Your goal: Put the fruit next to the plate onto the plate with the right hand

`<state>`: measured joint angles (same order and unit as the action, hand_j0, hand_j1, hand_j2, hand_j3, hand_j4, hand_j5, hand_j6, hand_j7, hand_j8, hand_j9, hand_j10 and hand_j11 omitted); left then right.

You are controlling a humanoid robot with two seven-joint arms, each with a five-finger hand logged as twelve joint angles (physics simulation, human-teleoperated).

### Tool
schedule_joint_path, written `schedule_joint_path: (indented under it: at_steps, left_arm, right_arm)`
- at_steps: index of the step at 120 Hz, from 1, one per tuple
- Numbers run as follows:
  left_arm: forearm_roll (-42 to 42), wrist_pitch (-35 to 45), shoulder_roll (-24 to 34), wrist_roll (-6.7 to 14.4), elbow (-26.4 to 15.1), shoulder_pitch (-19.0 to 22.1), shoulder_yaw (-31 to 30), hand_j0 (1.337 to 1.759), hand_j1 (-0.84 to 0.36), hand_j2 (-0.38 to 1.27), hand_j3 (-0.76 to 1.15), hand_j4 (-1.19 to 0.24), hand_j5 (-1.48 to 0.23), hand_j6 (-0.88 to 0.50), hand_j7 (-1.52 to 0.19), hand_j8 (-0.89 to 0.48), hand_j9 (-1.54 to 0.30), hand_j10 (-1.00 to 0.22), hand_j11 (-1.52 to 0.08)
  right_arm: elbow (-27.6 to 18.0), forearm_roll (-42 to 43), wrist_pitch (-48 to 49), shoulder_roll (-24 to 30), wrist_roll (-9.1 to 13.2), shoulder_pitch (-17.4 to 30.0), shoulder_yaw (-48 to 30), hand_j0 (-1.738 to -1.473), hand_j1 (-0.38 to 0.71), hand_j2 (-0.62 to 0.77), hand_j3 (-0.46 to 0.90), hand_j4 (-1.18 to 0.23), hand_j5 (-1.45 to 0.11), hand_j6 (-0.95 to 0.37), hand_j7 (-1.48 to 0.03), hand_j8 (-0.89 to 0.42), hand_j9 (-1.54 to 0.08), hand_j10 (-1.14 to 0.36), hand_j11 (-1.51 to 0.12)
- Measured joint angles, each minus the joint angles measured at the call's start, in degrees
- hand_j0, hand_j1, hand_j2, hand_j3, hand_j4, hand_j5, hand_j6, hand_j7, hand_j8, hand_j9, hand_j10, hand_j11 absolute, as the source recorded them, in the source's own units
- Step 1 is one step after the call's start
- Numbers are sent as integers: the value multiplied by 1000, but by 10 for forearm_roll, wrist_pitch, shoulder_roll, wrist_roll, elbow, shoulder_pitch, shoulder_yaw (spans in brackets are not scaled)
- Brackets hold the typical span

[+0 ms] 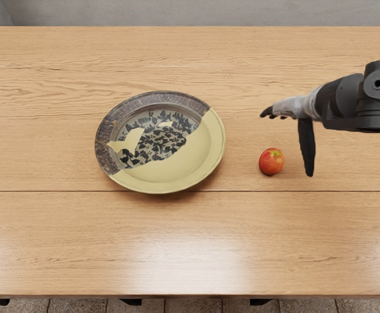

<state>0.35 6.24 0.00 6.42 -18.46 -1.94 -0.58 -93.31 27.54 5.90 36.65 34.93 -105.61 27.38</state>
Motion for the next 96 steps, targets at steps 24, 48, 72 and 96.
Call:
schedule_joint_path:
  at_steps: [24, 48, 72, 96]
  left_arm:
    - [0, 0, 0, 0, 0, -1, 0, 1658, 349, 0, 0, 0, 0, 0, 0, 0, 0, 0, 0]
    - [0, 0, 0, 0, 0, 0, 0, 1658, 349, 0, 0, 0, 0, 0, 0, 0, 0, 0, 0]
    - [0, 0, 0, 0, 0, 0, 0, 1658, 349, 0, 0, 0, 0, 0, 0, 0, 0, 0, 0]
    - [0, 0, 0, 0, 0, -1, 0, 1658, 349, 0, 0, 0, 0, 0, 0, 0, 0, 0, 0]
  right_arm:
    - [-6, 13, -59, -2, 1, 37, -6, -1658, -319, -5, 0, -27, -33, -28, -33, -27, -33, -26, -33]
    - [-1, 19, -97, -16, 1, 52, -7, -1658, -202, -24, 0, -125, -160, -126, -160, -125, -160, -124, -160]
    - [-1, 21, -137, -32, 1, 69, -7, -1658, -98, -41, 0, -211, -273, -212, -273, -212, -273, -211, -273]
    - [2, 72, -175, -44, 1, 91, -6, -1658, -72, -45, 0, -233, -301, -234, -301, -233, -301, -233, -301]
